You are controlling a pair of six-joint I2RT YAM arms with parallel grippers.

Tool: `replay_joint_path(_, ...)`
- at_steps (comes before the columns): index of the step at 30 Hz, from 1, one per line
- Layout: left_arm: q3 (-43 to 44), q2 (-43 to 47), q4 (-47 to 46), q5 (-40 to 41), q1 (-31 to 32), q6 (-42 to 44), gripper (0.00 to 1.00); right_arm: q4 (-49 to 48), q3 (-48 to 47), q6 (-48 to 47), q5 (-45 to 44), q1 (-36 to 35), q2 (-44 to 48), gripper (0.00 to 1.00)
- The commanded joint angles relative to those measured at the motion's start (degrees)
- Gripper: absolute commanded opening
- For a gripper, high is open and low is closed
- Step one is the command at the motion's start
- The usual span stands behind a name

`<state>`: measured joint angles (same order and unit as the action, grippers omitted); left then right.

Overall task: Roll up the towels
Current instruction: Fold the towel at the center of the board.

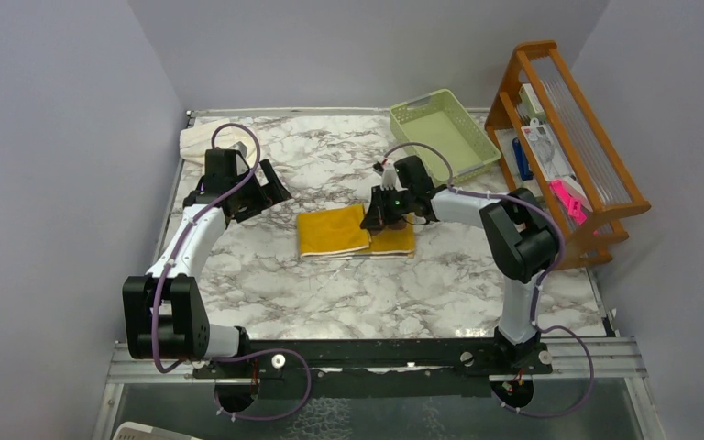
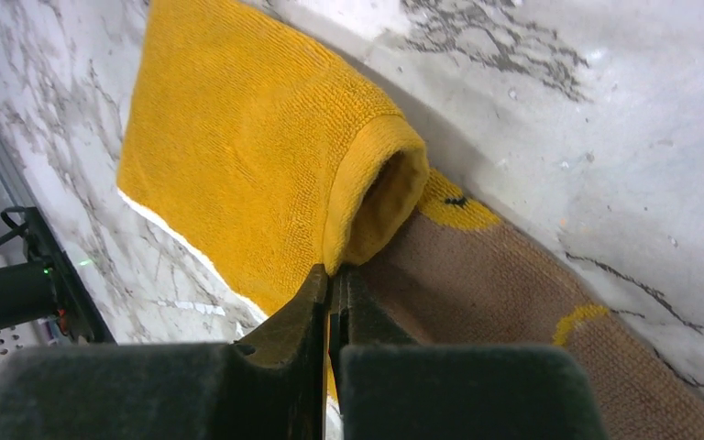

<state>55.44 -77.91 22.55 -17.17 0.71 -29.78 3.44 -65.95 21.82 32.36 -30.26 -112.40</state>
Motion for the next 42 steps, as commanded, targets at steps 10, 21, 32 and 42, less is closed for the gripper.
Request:
replay_joint_path(10,-0.3,0.1,0.4,-3.0,-1.0,1.1,0.99,2.3,-4.5,2.6,6.0,0.3,10.9,0.00)
replay_joint_path(21,-0.5,0.1,0.2,-3.9,-1.4,1.2,0.99,5.1,-0.3,1.8,2.2,2.8,17.2,0.00)
replay_joint_path(32,-0.9,0.0,0.0,-5.0,-1.5,1.1,0.99,6.3,8.6,-0.4,-0.8,7.4,21.3,0.00)
replay_joint_path(42,-1.2,0.4,0.0,-3.1,-0.7,1.2,0.99,7.3,14.0,1.3,-5.7,10.4,21.1,0.00)
